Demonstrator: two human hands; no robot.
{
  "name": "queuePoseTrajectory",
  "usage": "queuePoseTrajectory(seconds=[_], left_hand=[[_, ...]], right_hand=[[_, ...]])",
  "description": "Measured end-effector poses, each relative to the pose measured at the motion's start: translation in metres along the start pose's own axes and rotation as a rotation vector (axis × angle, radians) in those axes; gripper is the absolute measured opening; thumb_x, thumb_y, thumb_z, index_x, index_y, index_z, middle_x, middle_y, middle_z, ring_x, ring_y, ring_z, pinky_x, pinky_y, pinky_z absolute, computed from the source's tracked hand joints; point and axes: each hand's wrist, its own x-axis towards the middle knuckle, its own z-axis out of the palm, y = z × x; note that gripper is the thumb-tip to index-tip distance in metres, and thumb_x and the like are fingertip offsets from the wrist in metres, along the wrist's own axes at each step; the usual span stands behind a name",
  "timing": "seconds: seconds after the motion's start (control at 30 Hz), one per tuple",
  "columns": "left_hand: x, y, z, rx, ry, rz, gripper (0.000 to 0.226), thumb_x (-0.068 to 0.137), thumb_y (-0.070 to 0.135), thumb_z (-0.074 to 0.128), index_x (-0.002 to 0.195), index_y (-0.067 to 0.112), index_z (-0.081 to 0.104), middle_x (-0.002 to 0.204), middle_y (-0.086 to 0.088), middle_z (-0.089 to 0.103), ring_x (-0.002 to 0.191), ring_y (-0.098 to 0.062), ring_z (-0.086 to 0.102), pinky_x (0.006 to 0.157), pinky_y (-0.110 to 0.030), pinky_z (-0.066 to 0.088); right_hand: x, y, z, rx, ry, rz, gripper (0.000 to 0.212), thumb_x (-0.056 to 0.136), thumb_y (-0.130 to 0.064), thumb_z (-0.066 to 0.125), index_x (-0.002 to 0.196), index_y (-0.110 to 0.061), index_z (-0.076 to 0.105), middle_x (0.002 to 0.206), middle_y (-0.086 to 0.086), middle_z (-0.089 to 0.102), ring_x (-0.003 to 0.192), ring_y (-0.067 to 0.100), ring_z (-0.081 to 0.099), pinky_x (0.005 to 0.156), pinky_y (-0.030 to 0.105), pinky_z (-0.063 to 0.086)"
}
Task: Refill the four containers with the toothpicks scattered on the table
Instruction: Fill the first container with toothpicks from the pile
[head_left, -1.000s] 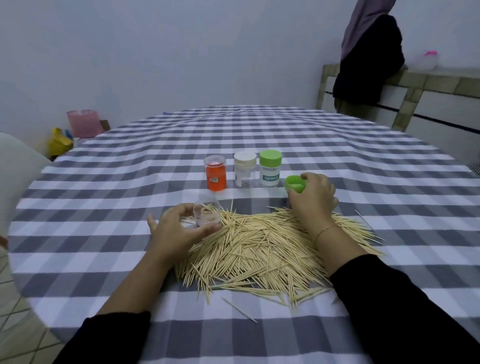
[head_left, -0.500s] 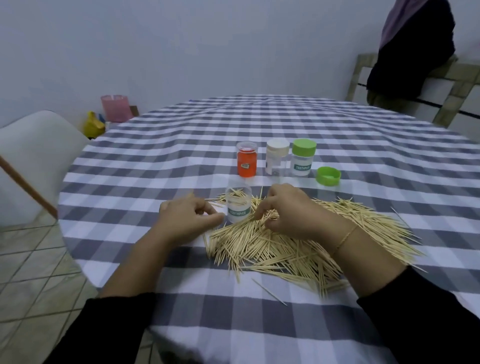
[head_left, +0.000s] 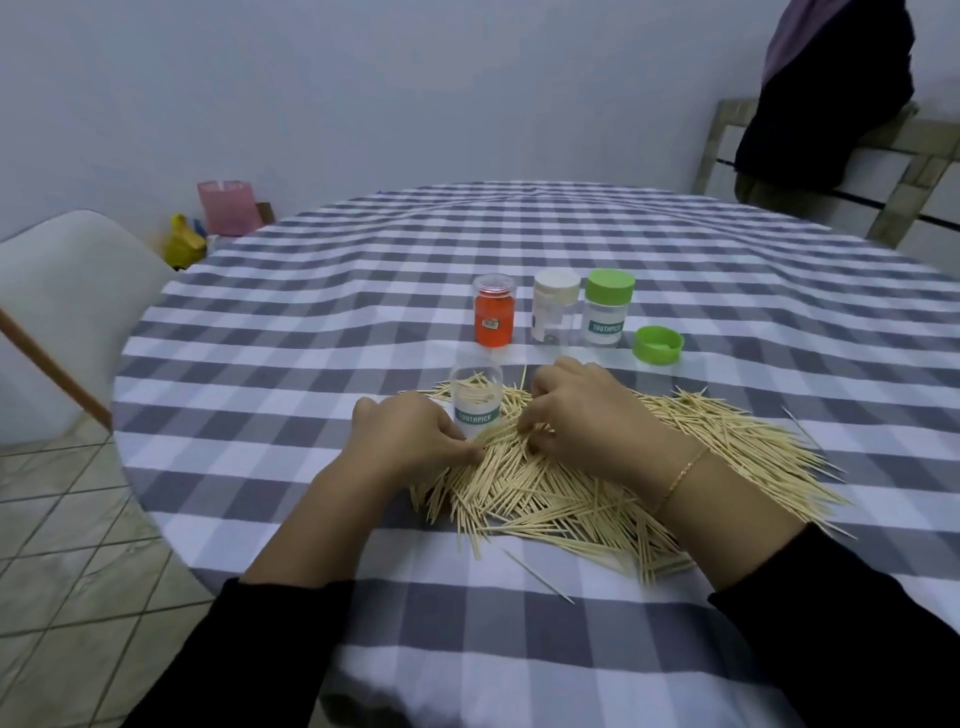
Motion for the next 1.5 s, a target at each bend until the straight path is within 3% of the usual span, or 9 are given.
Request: queuePoseTrajectory(seconds=[0.27,0.43,0.6,0.77,0.93,1.07,1.2,1.37,1.5], left_hand=[[-0.004,-0.004,-0.006,-0.142,-0.007,-0.013,0.033,0.082,0.059,0.064,0.075,0.028,0.076,0.076,0.01,0.069,0.074,-0.006,0.052,0.077,-0.034,0.031],[-0.006,-0.014,-0.017,-0.43,-0.072,0.031,0.013,0.077,0.042,0.077,0.075,0.029,0.077,0.081,0.008,0.07,0.084,-0.012,0.061,0.077,-0.037,0.048],[-0.007,-0.018,-0.027,-0.672,-0.089,0.023,0.017,0.078,0.037,0.074,0.074,0.02,0.076,0.089,-0.006,0.069,0.084,-0.022,0.064,0.077,-0.039,0.056],[-0.007,-0.024,-0.021,-0.865,-0.054,0.011,0.035,0.065,0.052,0.072,0.085,0.025,0.079,0.099,-0.026,0.067,0.074,-0.025,0.06,0.073,-0.042,0.053],[-0.001,-0.023,-0.021,-0.997,0.122,-0.016,0.008,0.083,0.036,0.068,0.082,0.03,0.073,0.078,0.015,0.073,0.081,0.005,0.063,0.073,-0.017,0.041],[0.005,-0.011,-0.026,-1.176,0.259,-0.026,0.011,0.089,0.033,0.064,0.088,0.025,0.071,0.083,0.013,0.07,0.084,0.005,0.058,0.073,-0.015,0.035],[0.014,0.006,-0.028,-1.339,0.359,-0.041,0.015,0.089,0.038,0.063,0.086,0.024,0.07,0.084,0.013,0.07,0.09,0.0,0.06,0.082,-0.027,0.036],[0.022,0.019,-0.019,-1.332,0.284,0.003,0.015,0.091,0.035,0.062,0.092,0.023,0.071,0.077,0.019,0.07,0.08,0.012,0.058,0.071,-0.014,0.036],[0.026,0.015,-0.006,-1.315,0.206,-0.046,0.023,0.087,0.036,0.067,0.105,0.022,0.072,0.088,0.021,0.067,0.08,0.012,0.056,0.069,-0.018,0.042]], right_hand=[[0.0,0.017,0.001,0.161,0.019,0.1,0.021,0.09,-0.031,0.06,0.108,-0.025,0.07,0.102,-0.006,0.053,0.104,0.014,0.043,0.091,0.03,0.037],[0.009,0.018,-0.015,0.797,0.059,0.331,0.011,0.087,-0.018,0.067,0.089,-0.009,0.072,0.084,-0.01,0.062,0.078,0.01,0.057,0.075,0.032,0.049],[0.03,0.004,-0.025,1.191,0.244,0.451,0.009,0.086,-0.015,0.067,0.094,-0.014,0.072,0.095,0.002,0.071,0.094,0.015,0.065,0.079,0.02,0.048],[0.048,-0.009,-0.026,1.27,0.37,0.441,0.011,0.086,-0.014,0.067,0.095,-0.011,0.072,0.098,0.011,0.072,0.094,0.022,0.065,0.081,0.024,0.049],[0.05,-0.014,-0.013,1.242,0.267,0.484,0.008,0.086,-0.017,0.068,0.093,-0.015,0.07,0.091,-0.001,0.068,0.084,0.011,0.059,0.071,0.021,0.046],[0.049,-0.013,-0.003,1.217,0.199,0.547,0.016,0.085,-0.022,0.069,0.099,-0.014,0.071,0.1,0.001,0.067,0.093,0.016,0.06,0.066,0.021,0.045],[0.046,-0.013,0.0,1.239,0.178,0.525,0.031,0.084,-0.029,0.07,0.112,-0.017,0.068,0.106,-0.004,0.065,0.101,0.014,0.058,0.075,0.024,0.042],[0.039,-0.007,0.001,1.233,0.235,0.542,0.043,0.083,-0.037,0.069,0.122,-0.022,0.063,0.117,-0.005,0.064,0.105,0.012,0.059,0.079,0.026,0.046],[0.028,0.004,0.002,1.152,0.224,0.562,0.039,0.087,-0.034,0.066,0.122,-0.018,0.062,0.116,-0.003,0.062,0.099,0.01,0.059,0.08,0.026,0.046]])
